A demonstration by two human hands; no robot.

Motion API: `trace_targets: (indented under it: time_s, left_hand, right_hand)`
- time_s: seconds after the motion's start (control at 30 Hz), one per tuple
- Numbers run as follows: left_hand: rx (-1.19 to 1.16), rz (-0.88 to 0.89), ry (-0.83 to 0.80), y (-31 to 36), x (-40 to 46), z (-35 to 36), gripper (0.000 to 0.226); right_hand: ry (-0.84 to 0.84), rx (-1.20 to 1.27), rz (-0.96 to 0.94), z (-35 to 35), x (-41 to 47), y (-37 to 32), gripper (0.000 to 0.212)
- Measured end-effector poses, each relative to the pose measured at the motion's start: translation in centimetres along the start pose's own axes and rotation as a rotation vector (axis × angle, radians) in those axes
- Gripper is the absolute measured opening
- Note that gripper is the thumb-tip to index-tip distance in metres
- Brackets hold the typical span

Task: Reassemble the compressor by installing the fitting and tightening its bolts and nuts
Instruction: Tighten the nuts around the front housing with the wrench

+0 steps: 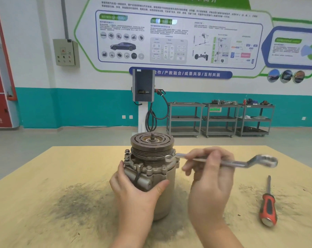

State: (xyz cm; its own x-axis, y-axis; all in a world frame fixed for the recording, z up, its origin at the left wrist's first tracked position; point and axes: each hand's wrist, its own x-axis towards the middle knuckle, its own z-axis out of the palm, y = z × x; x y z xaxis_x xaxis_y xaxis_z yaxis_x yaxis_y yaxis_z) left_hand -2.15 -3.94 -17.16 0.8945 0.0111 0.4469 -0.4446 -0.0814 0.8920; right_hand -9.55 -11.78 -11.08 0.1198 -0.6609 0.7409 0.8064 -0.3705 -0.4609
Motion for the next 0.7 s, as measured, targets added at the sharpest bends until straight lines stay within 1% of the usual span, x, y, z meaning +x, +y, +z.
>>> trace_targets:
  time_s: [0.1, 0.13, 0.2, 0.27, 0.3, 0.33, 0.37, 0.4, 0.47, 0.5, 0.57, 0.67, 0.7]
  left_hand:
    - [0.124, 0.015, 0.050, 1.7, -3.0, 1.4, 0.133]
    - [0.143, 0.039, 0.053, 2.3, -4.1, 1.7, 0.130]
    - [0.171, 0.108, 0.081, 3.3, -4.7, 1.7, 0.113]
    - [0.111, 0.158, 0.115, 3.8, -4.5, 1.1, 0.100]
    - [0.057, 0.199, 0.121, 3.7, -4.3, 0.4, 0.098]
    - [0.003, 0.220, 0.114, 3.4, -3.5, -0.3, 0.102]
    - [-0.057, 0.196, 0.075, 3.2, -2.0, -1.0, 0.110]
    - [-0.110, 0.133, -0.070, 3.0, -0.4, -2.0, 0.119]
    - [-0.122, 0.049, -0.381, 1.9, 2.3, -3.8, 0.136]
    - [-0.112, 0.041, -0.476, 1.1, 3.3, -4.2, 0.143]
    - [-0.143, 0.060, -0.580, -0.1, 4.6, -4.0, 0.144]
    - [-0.280, 0.046, -0.673, -0.9, 5.2, -3.3, 0.134]
    - [-0.303, 0.038, -0.683, -1.2, 5.2, -3.2, 0.127]
  right_hand:
    - [0.173, 0.088, 0.199, -1.1, 2.0, 0.4, 0.022]
    - [0.210, 0.110, 0.231, -1.5, 2.6, 0.4, 0.023]
    - [0.253, 0.152, 0.267, -2.3, 3.4, 0.3, 0.024]
    - [0.263, 0.187, 0.304, -2.6, 3.7, 0.2, 0.025]
    - [0.257, 0.208, 0.334, -2.6, 3.7, 0.2, 0.026]
    - [0.243, 0.233, 0.372, -2.6, 3.6, 0.3, 0.027]
    - [0.222, 0.260, 0.411, -2.6, 3.4, 0.5, 0.028]
    - [0.196, 0.282, 0.448, -2.5, 3.2, 0.6, 0.029]
    - [0.138, 0.291, 0.494, -2.0, 2.8, 0.7, 0.028]
    - [0.110, 0.283, 0.502, -1.8, 2.6, 0.8, 0.027]
    - [0.066, 0.285, 0.500, -1.3, 2.3, 0.6, 0.025]
    - [0.048, 0.298, 0.481, -1.1, 1.9, 0.5, 0.025]
    - [0.050, 0.297, 0.470, -1.1, 1.8, 0.5, 0.024]
